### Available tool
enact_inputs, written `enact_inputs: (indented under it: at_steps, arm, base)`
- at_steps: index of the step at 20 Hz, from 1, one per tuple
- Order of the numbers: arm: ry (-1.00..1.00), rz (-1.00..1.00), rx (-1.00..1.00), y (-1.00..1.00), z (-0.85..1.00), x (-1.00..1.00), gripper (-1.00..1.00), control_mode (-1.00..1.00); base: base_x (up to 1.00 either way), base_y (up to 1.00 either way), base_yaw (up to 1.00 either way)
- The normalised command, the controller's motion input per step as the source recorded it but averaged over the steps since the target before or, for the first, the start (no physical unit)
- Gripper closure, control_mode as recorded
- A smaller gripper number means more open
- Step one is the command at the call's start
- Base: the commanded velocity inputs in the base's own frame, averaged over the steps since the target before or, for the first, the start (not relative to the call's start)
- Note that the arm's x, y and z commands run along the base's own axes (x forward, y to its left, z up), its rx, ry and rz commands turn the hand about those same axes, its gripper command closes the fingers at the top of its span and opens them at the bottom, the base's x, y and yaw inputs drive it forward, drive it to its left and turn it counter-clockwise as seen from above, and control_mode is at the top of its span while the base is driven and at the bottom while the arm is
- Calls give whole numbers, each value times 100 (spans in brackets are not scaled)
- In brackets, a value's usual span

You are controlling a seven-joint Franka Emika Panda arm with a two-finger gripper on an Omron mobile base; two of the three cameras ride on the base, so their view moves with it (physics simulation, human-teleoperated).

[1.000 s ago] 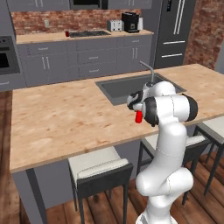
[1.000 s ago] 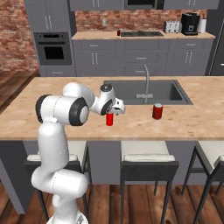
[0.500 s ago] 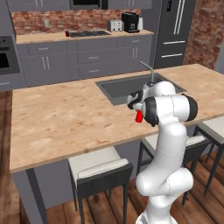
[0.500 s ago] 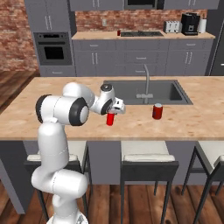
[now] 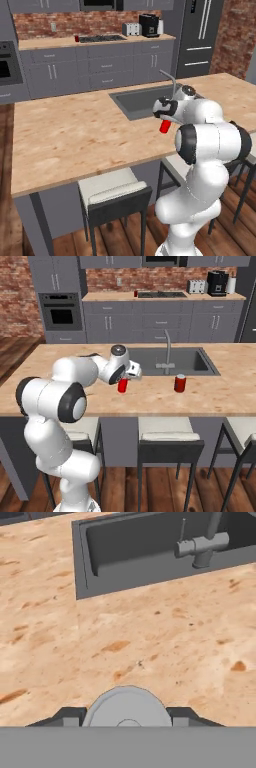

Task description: Four empty soda cans are scattered around the kitchen. Gather all the cans and cluster them next to the stove for recycling.

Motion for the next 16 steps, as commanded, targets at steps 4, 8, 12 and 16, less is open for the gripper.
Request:
enact_inputs:
  at_steps: [4,8,12,16]
  arm:
    - [-24,0,0,0,66,-96,100,-100]
    - [-19,0,0,0,76,-90,100,-100]
    - [-5,0,-1,0,95,-100,100,-100]
    - [0,0,0,0,87,-94,100,-100]
  base:
    - [0,0,0]
    - [0,0,0]
    - [0,0,0]
    - [0,0,0]
